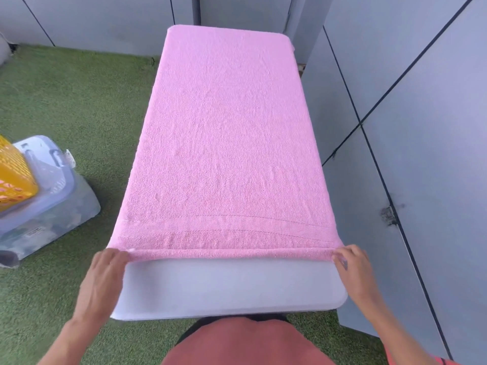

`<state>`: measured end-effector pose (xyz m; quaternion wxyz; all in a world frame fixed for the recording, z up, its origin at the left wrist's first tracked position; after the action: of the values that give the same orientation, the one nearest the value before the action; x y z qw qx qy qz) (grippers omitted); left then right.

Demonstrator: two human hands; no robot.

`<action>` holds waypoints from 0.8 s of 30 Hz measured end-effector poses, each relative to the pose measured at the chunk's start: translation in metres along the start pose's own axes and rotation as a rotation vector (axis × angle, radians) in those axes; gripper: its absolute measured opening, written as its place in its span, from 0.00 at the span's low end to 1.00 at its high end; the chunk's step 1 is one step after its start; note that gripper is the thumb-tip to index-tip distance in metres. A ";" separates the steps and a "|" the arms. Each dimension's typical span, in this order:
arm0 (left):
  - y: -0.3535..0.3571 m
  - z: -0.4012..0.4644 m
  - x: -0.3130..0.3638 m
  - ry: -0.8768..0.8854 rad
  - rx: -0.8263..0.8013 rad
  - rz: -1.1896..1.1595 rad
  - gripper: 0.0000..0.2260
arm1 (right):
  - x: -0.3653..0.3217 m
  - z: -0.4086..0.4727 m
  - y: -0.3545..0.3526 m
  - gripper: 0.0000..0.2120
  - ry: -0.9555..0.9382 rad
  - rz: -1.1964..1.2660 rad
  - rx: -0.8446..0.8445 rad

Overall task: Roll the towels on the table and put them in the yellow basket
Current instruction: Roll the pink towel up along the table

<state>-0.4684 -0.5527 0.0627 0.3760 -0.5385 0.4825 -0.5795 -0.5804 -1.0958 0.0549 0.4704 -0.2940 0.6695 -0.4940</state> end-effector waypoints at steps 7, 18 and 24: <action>0.019 -0.001 0.001 -0.006 0.040 -0.012 0.17 | -0.001 0.005 0.004 0.14 -0.013 -0.042 -0.029; 0.011 0.037 -0.028 -0.019 -0.271 -0.046 0.10 | 0.016 0.013 -0.002 0.08 -0.029 -0.048 -0.296; 0.000 0.061 -0.029 -0.169 -0.268 -0.279 0.10 | 0.010 0.037 -0.012 0.07 0.287 0.344 -0.244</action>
<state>-0.4045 -0.5343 0.0520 0.2564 -0.6918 0.4428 -0.5095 -0.5509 -1.1230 0.0605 0.4087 -0.1573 0.8242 -0.3591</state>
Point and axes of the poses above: each hand's wrist, its own z-axis towards the middle knuckle, its own y-axis out of the palm, x = y × z, the point moved 5 cm from there along z, towards the middle knuckle, and after that the axes turned 1 degree about -x, right-handed, at the moved point
